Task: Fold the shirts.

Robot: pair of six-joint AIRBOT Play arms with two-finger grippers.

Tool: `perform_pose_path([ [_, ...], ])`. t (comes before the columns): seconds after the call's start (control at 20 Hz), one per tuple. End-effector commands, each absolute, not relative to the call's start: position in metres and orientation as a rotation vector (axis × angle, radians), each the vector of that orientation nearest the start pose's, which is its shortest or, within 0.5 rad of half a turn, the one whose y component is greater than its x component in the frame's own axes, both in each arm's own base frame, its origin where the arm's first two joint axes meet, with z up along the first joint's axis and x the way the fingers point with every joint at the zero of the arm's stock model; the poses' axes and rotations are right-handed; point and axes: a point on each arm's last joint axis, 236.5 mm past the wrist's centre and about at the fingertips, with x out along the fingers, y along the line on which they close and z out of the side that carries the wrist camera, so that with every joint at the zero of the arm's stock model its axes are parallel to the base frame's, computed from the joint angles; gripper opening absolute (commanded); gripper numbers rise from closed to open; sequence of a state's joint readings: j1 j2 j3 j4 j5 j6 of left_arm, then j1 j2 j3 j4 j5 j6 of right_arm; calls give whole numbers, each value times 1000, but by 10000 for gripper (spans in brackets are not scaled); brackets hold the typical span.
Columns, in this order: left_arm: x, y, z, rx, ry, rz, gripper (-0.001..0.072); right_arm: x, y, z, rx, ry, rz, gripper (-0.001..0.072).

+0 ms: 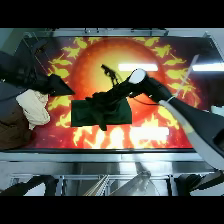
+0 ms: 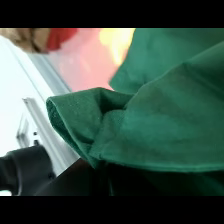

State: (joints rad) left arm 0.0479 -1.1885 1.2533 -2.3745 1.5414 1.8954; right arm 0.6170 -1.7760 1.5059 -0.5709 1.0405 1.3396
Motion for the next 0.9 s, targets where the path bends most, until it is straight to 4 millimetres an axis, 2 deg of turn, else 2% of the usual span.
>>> perform_pose_path([
  [0.0, 284, -135, 123, -397, 1177, -735, 17, 293, 480, -31, 442, 1417, 1028, 271],
  [0.05, 280, -130, 123, -406, 1157, -711, 17, 288, 485, -25, 477, 1428, 1048, 511],
  [0.15, 275, -121, 125, -422, 1097, -657, 17, 284, 498, 11, 558, 1369, 1151, 521],
  [0.25, 272, -110, 132, -427, 1039, -610, 17, 290, 506, 62, 629, 1245, 1260, 434],
  [0.3, 271, -105, 138, -424, 1014, -591, 18, 297, 503, 81, 635, 1199, 1276, 435],
  [0.4, 269, -97, 148, -419, 966, -558, 17, 313, 483, 114, 648, 1135, 1289, 435],
  [0.5, 269, -90, 152, -421, 943, -532, 18, 327, 440, 148, 652, 1100, 1322, 433],
  [0.55, 270, -88, 152, -425, 941, -526, 17, 334, 413, 162, 638, 1091, 1328, 415],
  [0.6, 271, -87, 150, -431, 947, -523, 17, 340, 385, 167, 609, 1099, 1304, 341],
  [0.7, 275, -85, 143, -450, 977, -525, 18, 360, 322, 157, 530, 1146, 1153, 345],
  [0.85, 281, -84, 125, -488, 1047, -534, 17, 385, 223, 117, 409, 1216, 827, 345],
])
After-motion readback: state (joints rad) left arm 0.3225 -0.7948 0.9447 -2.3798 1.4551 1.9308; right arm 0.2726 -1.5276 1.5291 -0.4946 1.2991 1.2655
